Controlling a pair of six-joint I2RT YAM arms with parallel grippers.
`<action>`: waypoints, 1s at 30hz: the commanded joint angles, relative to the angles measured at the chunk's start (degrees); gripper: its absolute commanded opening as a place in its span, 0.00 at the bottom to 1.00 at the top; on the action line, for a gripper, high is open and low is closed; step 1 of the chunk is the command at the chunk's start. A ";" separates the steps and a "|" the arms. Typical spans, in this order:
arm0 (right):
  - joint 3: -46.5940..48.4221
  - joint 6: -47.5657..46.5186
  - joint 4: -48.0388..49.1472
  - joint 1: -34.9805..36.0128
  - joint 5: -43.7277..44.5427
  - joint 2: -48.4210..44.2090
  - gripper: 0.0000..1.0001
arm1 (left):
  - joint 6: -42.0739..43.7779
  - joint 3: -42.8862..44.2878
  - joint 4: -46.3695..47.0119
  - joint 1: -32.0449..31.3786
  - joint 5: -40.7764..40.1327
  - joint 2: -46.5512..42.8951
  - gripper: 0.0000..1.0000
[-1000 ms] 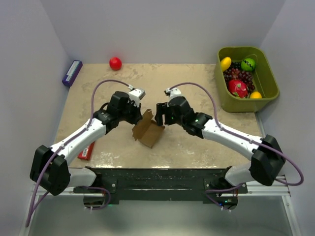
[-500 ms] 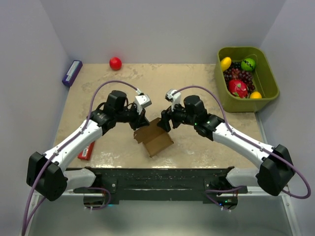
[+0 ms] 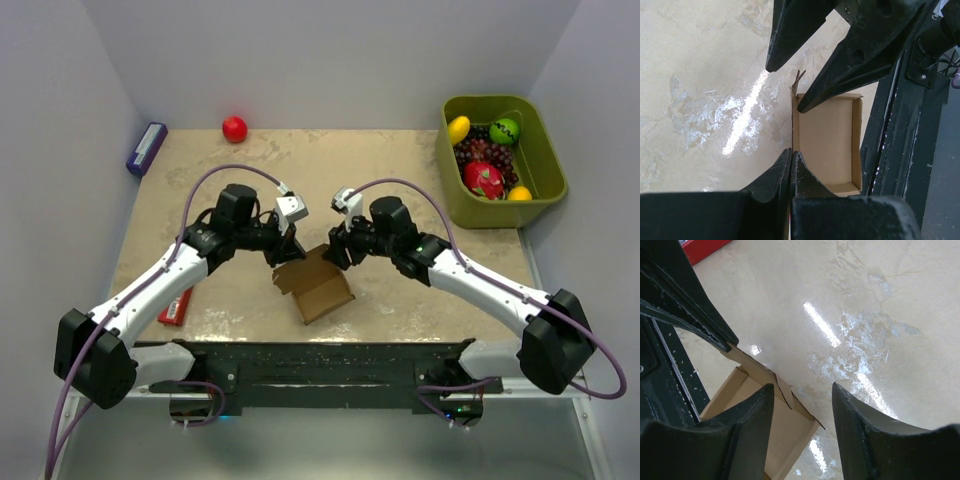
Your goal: Fold the paper box
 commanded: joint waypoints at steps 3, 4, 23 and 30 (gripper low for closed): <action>-0.39 -1.38 0.03 0.03 -1.67 -0.06 0.43 | 0.91 0.19 0.66 1.37 2.09 -1.55 0.00; -0.39 -1.30 -0.06 0.03 -1.75 0.03 0.38 | 0.91 0.10 0.66 1.37 2.18 -1.64 0.00; -4.43 0.19 5.30 -0.06 -0.26 -0.41 0.00 | -8.39 -1.13 7.94 5.92 -13.01 -4.26 0.96; -7.25 3.27 10.04 -0.93 2.56 -3.65 0.00 | -11.83 -7.98 13.67 13.06 -12.08 -14.11 0.99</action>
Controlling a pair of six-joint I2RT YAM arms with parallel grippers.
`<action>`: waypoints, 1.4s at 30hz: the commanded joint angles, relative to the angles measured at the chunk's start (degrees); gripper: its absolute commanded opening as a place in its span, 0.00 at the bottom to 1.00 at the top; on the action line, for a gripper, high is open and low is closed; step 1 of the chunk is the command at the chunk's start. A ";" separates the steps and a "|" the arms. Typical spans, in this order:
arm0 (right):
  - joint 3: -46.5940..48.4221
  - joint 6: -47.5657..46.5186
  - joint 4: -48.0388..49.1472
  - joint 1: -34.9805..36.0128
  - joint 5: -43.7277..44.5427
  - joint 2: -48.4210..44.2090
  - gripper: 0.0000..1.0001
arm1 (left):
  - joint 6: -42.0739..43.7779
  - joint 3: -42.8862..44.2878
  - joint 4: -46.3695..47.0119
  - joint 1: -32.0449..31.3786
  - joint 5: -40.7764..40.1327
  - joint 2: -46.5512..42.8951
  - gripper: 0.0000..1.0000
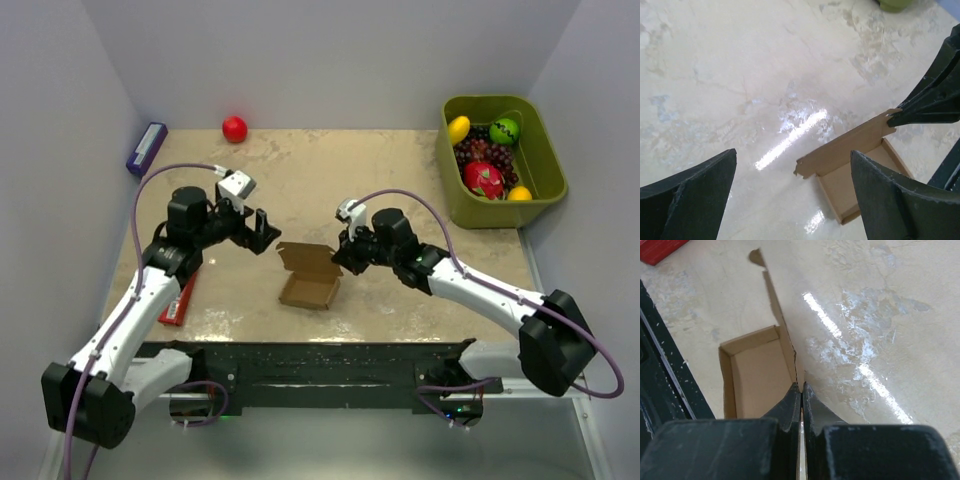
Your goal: Fold the paper box
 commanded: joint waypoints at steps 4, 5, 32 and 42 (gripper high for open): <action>0.12 3.13 4.85 -3.44 -1.01 -5.66 0.00 | -1.93 -5.35 4.40 0.76 3.03 -6.16 1.00; 0.38 3.56 4.40 -3.97 -1.46 -6.36 0.00 | -1.84 -5.44 4.49 0.76 2.95 -6.69 0.99; 6.54 5.68 -0.26 -10.21 -18.78 -10.67 0.00 | -2.28 -4.92 6.25 1.20 4.97 -5.91 0.89; 7.24 4.45 -1.31 -10.21 -20.36 -9.26 0.00 | -2.63 -4.56 7.30 1.20 6.19 -3.97 0.64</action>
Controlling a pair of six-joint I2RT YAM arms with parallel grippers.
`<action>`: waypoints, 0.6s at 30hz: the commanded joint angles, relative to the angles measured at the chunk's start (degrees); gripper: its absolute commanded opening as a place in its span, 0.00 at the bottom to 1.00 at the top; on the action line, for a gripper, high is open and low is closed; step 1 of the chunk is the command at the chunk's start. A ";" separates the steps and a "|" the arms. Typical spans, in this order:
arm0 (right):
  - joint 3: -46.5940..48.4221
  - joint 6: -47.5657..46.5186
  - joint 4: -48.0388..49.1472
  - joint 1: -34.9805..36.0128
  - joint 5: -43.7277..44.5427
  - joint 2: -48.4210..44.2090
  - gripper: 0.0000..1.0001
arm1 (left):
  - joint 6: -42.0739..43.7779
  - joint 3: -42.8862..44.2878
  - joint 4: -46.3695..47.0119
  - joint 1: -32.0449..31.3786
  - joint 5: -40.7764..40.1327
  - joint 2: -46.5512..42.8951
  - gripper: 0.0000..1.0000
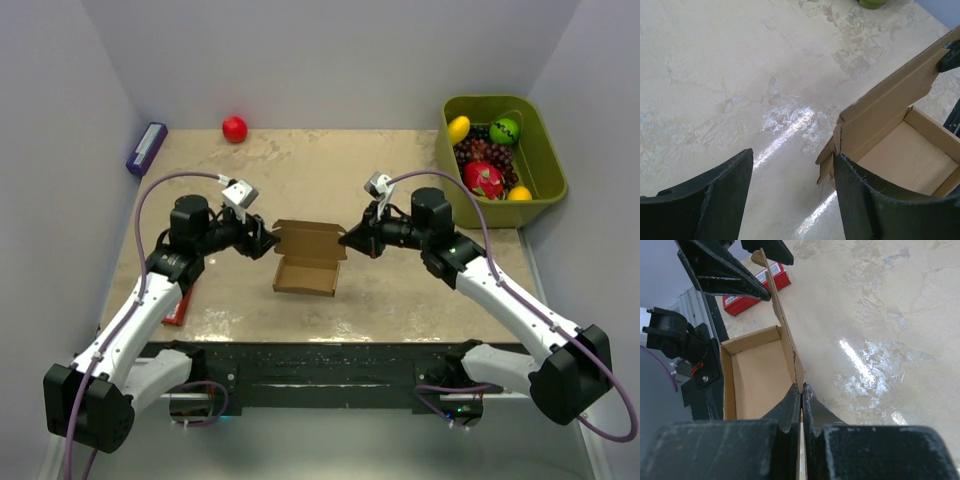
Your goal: Fold the paper box
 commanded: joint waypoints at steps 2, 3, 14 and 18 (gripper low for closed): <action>2.98 -1.15 0.00 -0.09 -1.98 0.42 0.00 | -1.06 1.01 3.63 0.39 3.55 0.29 0.61; 2.98 -1.32 0.00 -0.09 -1.98 0.51 0.00 | -1.06 0.83 3.80 0.39 4.08 0.29 0.58; 3.15 -1.85 -0.53 0.00 -1.10 1.56 0.00 | -1.85 0.22 5.21 0.39 7.95 1.34 0.36; 3.24 -2.12 -1.14 -0.09 0.48 1.91 0.00 | -1.94 -0.13 5.30 0.39 8.74 1.43 0.23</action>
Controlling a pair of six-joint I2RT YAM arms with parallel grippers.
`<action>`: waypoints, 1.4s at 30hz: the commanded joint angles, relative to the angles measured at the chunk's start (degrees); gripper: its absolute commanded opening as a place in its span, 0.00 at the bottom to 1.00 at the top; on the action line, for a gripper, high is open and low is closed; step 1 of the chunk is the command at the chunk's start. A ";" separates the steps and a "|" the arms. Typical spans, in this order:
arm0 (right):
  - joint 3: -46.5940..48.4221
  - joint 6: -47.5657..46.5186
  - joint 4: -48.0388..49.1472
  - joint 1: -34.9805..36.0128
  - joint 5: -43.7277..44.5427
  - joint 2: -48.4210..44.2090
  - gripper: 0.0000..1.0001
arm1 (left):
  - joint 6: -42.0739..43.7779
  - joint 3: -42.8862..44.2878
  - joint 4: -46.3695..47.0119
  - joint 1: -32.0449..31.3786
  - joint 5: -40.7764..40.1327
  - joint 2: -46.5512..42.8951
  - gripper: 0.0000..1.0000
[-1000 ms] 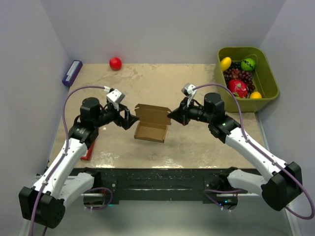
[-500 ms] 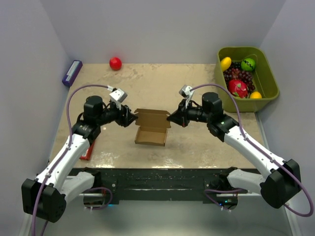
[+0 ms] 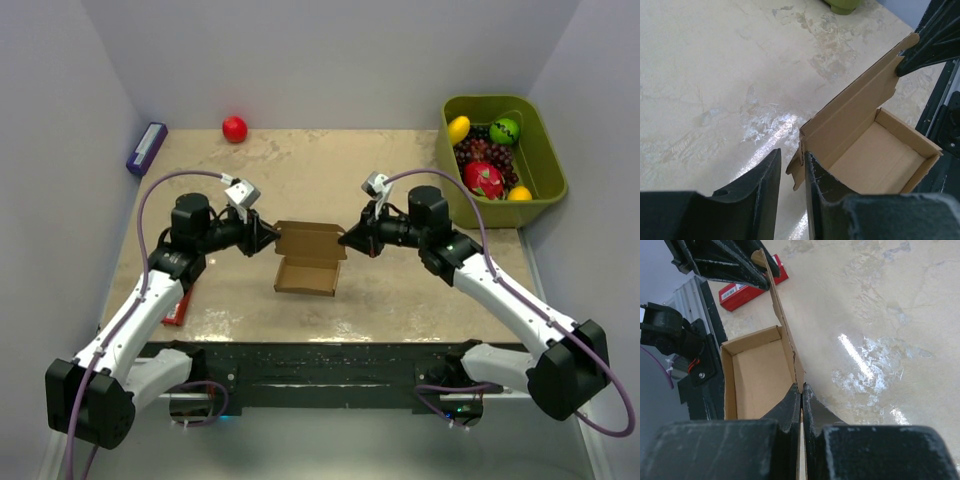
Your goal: Fold the paper box
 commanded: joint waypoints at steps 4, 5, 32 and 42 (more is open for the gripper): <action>2.50 -0.81 -0.34 -0.09 2.65 0.38 0.00 | -1.13 -0.22 2.63 0.39 3.00 0.10 0.09; 2.50 -0.89 -0.25 0.00 3.88 0.30 0.00 | -1.22 -0.22 2.63 0.39 3.35 0.18 0.06; -1.54 10.71 28.20 15.46 65.40 19.19 0.00 | -10.54 -1.37 27.67 -14.64 -46.12 18.02 0.00; -6.29 10.88 42.64 17.40 72.26 26.31 0.00 | -13.78 -6.11 46.39 -16.66 -54.21 28.13 0.00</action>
